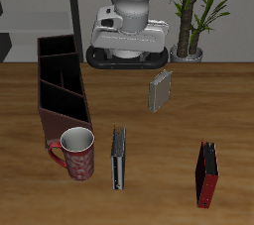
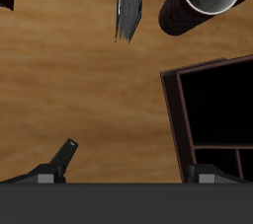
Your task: Place the red book into the right desk caddy's left compartment and place the red mug into the right desk caddy's right compartment
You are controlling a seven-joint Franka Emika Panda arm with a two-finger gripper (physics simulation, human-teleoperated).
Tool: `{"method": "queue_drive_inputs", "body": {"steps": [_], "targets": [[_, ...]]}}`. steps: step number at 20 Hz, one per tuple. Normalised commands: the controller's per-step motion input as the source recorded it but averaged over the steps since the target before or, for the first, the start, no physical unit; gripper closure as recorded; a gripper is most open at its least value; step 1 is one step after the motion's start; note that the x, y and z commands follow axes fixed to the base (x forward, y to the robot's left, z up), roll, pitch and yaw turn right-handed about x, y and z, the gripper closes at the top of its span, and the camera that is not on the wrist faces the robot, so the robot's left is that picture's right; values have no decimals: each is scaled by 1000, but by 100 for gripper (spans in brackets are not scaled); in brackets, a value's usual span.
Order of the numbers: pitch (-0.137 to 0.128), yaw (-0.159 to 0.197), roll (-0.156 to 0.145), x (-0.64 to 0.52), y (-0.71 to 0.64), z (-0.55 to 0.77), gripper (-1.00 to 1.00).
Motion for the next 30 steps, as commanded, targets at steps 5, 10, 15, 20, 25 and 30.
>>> {"method": "queue_drive_inputs", "body": {"steps": [5,10,15,20,25,30], "targets": [[-45,21,-15,414,396,190,-100],[-19,-4,13,378,329,177,-100],[-33,33,18,351,377,173,-100],[-33,8,2,508,401,226,-100],[-15,13,48,456,315,37,-100],[9,9,38,403,134,1,-100]]}}
